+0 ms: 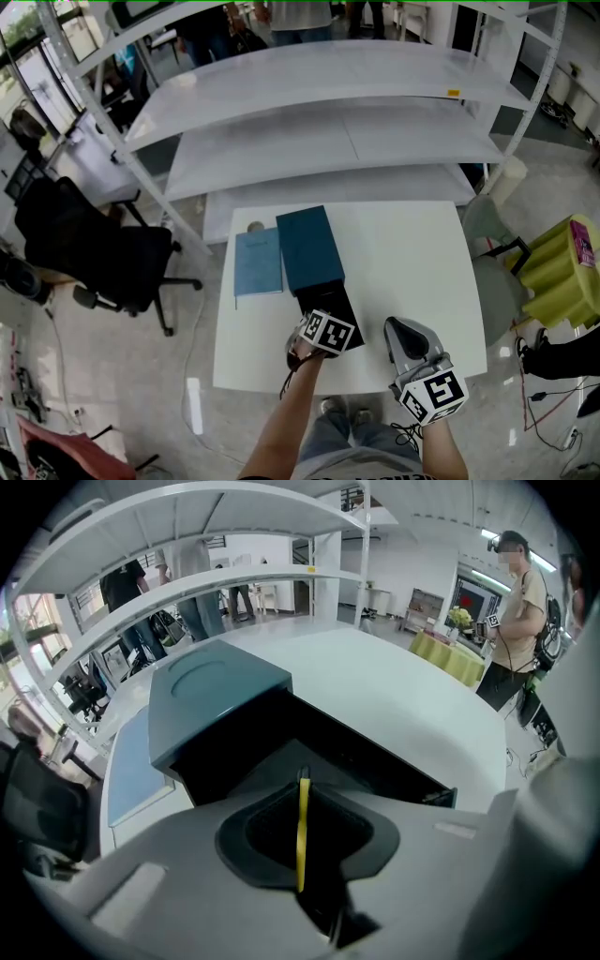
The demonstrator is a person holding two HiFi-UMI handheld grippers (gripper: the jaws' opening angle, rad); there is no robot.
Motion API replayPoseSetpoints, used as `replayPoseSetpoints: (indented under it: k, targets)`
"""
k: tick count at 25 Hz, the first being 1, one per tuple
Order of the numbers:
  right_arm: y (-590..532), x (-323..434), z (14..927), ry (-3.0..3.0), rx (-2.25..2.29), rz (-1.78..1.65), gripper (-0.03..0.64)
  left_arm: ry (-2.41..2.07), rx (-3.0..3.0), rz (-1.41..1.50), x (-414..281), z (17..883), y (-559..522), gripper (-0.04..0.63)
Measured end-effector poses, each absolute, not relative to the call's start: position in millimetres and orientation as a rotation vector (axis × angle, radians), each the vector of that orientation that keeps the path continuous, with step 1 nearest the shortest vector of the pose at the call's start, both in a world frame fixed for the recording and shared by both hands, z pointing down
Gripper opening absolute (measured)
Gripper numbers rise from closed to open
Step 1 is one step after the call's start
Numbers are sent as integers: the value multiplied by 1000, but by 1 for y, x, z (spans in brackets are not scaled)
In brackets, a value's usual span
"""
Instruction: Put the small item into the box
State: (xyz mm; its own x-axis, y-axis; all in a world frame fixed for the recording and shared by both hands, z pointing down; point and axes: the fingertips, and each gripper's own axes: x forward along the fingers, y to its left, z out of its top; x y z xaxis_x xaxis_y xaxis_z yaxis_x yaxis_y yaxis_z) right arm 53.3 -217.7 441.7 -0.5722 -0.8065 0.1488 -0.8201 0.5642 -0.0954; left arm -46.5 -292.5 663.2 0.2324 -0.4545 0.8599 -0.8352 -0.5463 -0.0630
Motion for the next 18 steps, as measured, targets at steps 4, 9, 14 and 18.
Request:
replayPoseSetpoints:
  k: [4, 9, 14, 18]
  targets:
    - [-217, 54, 442, -2702, 1407, 233, 3, -1185, 2096, 1254, -47, 664, -292, 67]
    - [-216, 55, 440, -2702, 1409, 228, 3, -1187, 2095, 1278, -45, 666, -291, 89]
    - [-216, 57, 440, -2708, 1413, 230, 3, -1198, 2098, 1275, -46, 665, -292, 89]
    - [-213, 58, 439, -2704, 1411, 227, 3, -1194, 2123, 1182, -45, 659, -290, 115]
